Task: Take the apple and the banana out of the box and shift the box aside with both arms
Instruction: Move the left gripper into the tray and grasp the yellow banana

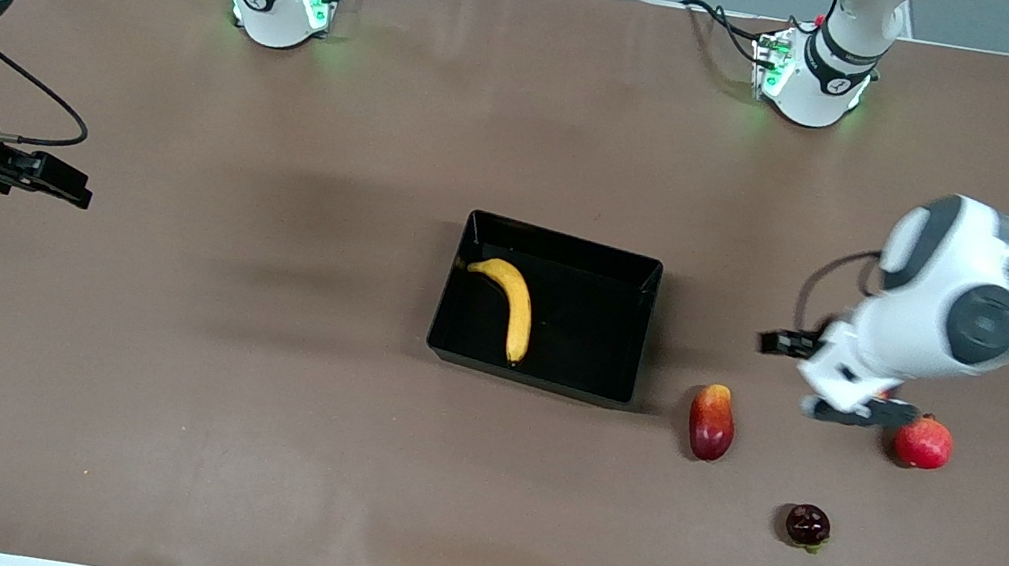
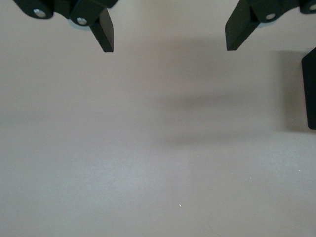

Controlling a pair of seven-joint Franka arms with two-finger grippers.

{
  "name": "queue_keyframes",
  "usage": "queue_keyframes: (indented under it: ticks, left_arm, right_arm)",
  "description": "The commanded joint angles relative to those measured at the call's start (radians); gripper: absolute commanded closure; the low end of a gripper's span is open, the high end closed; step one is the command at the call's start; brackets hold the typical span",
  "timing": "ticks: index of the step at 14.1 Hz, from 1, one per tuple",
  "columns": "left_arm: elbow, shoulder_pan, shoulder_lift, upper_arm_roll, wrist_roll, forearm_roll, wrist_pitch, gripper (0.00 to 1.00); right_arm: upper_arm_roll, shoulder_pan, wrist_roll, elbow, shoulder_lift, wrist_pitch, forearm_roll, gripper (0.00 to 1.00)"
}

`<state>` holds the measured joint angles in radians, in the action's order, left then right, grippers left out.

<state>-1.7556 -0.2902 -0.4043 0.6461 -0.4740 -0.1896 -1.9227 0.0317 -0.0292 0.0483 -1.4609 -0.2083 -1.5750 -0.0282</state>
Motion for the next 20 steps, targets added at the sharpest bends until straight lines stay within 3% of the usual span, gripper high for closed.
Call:
queue_keyframes:
  ticks: [1, 5, 7, 10, 13, 20]
  left_arm:
    - [0.063, 0.145, -0.06, 0.015, -0.107, -0.008, -0.004, 0.0]
    - [0.088, 0.307, -0.155, 0.014, -0.282, -0.024, -0.209, 0.0]
    - [0.169, 0.406, -0.226, -0.012, -0.359, -0.054, -0.243, 0.0]
    - [0.277, 0.567, -0.321, -0.097, -0.477, -0.088, -0.246, 0.0]
    - [0.318, 0.715, -0.361, -0.256, -0.54, -0.08, -0.268, 0.0]
    - [0.372, 0.807, -0.473, -0.315, -0.555, -0.09, -0.364, 0.0]
  right_arm:
    - [-0.007, 0.014, -0.008, -0.002, 0.012, 0.004, -0.007, 0.0]
    - [-0.007, 0.018, -0.008, -0.004, 0.012, 0.006, -0.007, 0.0]
    - [-0.007, 0.017, -0.008, -0.004, 0.01, 0.006, -0.007, 0.0]
    - [-0.007, 0.017, -0.008, -0.002, 0.01, 0.006, -0.007, 0.0]
    - [-0.009, 0.017, -0.008, -0.004, 0.009, 0.003, -0.007, 0.0]
    - [-0.009, 0.012, -0.008, -0.004, 0.006, -0.003, -0.007, 0.0]
